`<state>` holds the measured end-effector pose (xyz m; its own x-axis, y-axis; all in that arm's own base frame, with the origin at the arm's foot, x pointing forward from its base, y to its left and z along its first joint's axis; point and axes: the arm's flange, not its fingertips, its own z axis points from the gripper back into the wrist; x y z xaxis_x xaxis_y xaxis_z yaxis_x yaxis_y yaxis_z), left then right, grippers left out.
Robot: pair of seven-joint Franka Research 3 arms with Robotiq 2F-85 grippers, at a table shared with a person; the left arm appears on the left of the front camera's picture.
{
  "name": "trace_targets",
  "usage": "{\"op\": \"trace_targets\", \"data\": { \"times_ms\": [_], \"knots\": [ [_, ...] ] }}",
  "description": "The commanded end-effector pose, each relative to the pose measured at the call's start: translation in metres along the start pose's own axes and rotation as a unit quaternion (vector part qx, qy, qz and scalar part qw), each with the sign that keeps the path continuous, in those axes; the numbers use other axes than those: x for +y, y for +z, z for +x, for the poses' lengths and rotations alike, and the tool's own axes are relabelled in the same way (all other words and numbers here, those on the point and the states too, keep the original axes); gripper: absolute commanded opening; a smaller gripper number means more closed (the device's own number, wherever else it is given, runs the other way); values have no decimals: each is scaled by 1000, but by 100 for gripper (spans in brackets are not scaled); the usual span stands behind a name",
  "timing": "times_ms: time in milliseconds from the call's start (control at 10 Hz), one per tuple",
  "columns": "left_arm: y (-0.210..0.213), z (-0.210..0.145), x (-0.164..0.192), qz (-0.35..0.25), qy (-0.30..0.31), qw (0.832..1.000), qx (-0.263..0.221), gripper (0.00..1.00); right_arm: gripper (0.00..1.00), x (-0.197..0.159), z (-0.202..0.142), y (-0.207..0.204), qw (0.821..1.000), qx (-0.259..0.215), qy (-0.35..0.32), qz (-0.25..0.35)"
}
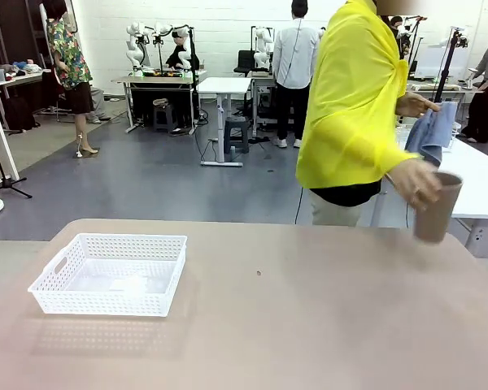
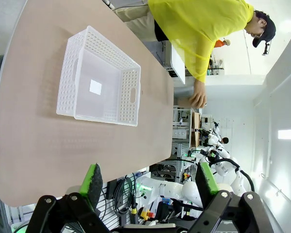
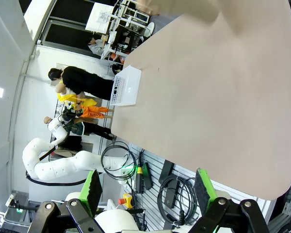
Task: Clean and organize the cups into the basket.
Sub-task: Pick up the Organizing basket and move it to the center of the table, then pick up the Reusable plastic cup from the right side of the table and place it inside the Organizing basket.
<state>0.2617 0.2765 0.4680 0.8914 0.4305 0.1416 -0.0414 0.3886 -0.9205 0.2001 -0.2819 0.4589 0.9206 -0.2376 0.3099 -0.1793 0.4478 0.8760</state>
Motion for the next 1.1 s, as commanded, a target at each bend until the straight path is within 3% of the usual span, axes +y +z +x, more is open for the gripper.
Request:
{"op": "trace_targets", "data": {
  "times_ms": [0,900,1000],
  "knots": [
    [0,-1,-1,-1,7,1000,-3,100,100,-2,1,0,1000,-7,-3,1],
    [0,0,0,0,0,1000,0,100,100,0,0,0,1000,0,0,0],
    [-7,11,-12,39,-31,999,-10,100,100,1,6,-10,994,59,97,4]
  ]
}}
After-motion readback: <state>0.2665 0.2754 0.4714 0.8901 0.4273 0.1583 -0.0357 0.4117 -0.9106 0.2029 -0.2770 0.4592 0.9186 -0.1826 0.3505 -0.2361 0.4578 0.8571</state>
